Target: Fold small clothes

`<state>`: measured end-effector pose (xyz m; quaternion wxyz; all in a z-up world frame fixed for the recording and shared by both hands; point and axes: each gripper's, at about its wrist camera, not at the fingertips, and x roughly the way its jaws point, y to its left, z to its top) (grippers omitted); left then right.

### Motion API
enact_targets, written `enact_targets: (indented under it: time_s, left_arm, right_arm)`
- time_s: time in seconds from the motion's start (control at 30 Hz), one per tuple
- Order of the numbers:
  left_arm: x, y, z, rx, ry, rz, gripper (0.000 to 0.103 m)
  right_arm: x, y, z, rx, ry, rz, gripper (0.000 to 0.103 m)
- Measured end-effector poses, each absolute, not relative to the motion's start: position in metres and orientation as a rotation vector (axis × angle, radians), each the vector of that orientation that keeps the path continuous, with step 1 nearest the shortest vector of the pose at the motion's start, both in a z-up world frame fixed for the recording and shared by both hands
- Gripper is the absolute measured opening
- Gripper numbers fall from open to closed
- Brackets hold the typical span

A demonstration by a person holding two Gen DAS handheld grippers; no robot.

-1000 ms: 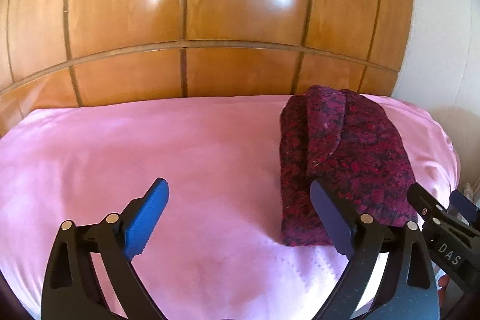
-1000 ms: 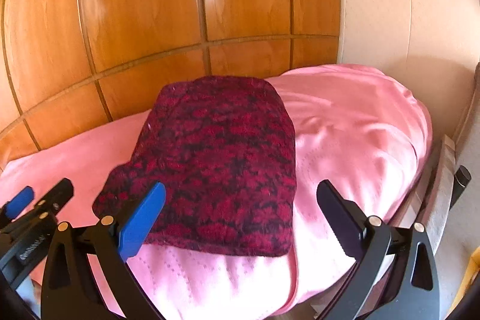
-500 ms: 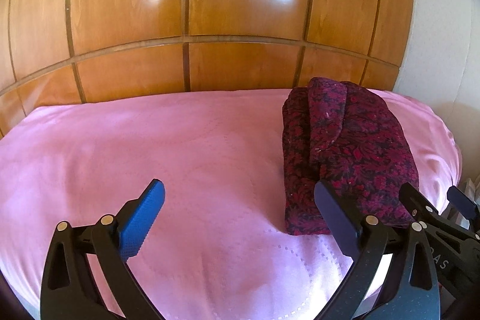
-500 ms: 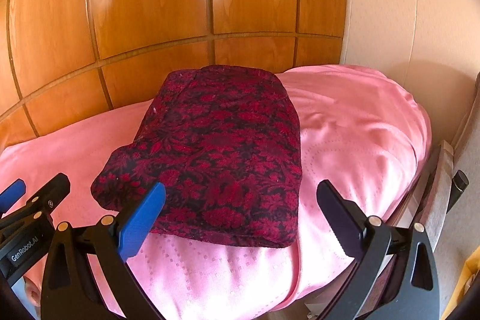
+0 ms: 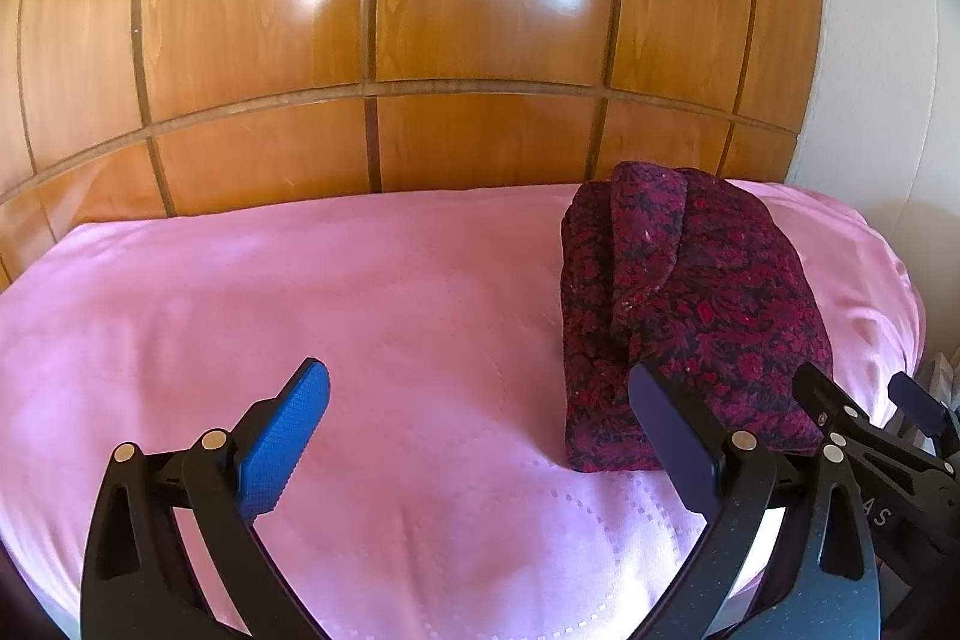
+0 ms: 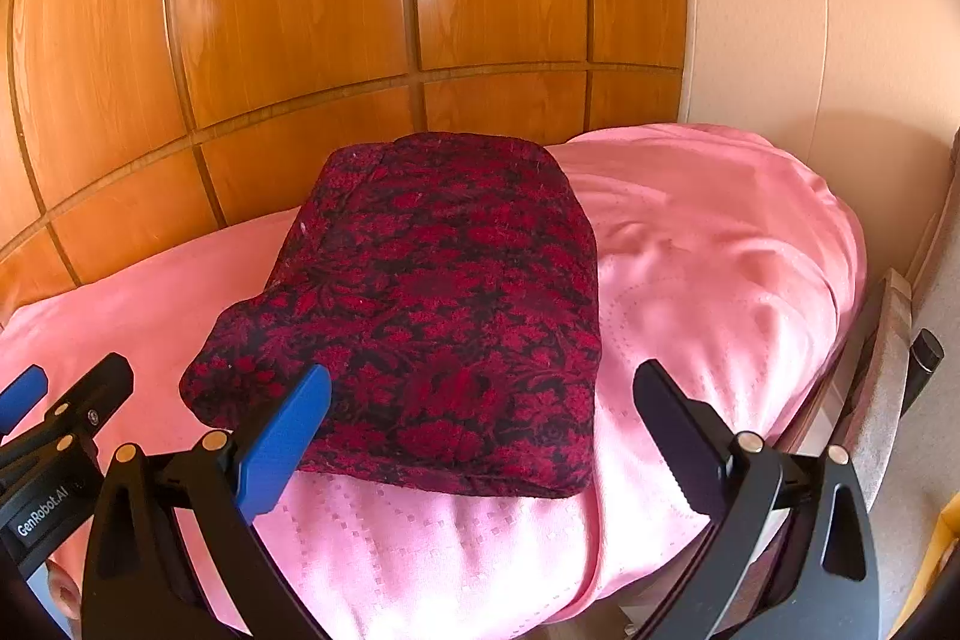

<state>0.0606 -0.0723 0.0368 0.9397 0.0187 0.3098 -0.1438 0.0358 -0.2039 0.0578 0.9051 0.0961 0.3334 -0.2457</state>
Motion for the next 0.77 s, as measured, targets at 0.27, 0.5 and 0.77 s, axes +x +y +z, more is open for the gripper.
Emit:
enact_targets:
  time_s: [0.27,0.5,0.77]
  left_arm:
    - [0.06,-0.07,0.037,0.044,0.627,-0.291,0.099]
    - [0.065,-0.067,0.033,0.023,0.644,-0.291,0.099]
    - [0.078,-0.061,0.017,0.014,0.705,-0.247,0.099]
  right_arm:
    - [0.038,-0.207,0.055,0.202,0.696,-0.502,0.101]
    - [0.038,-0.205,0.055,0.196,0.687,-0.484,0.101]
    - [0.044,-0.268,0.074,0.34,0.641,-0.476,0.101]
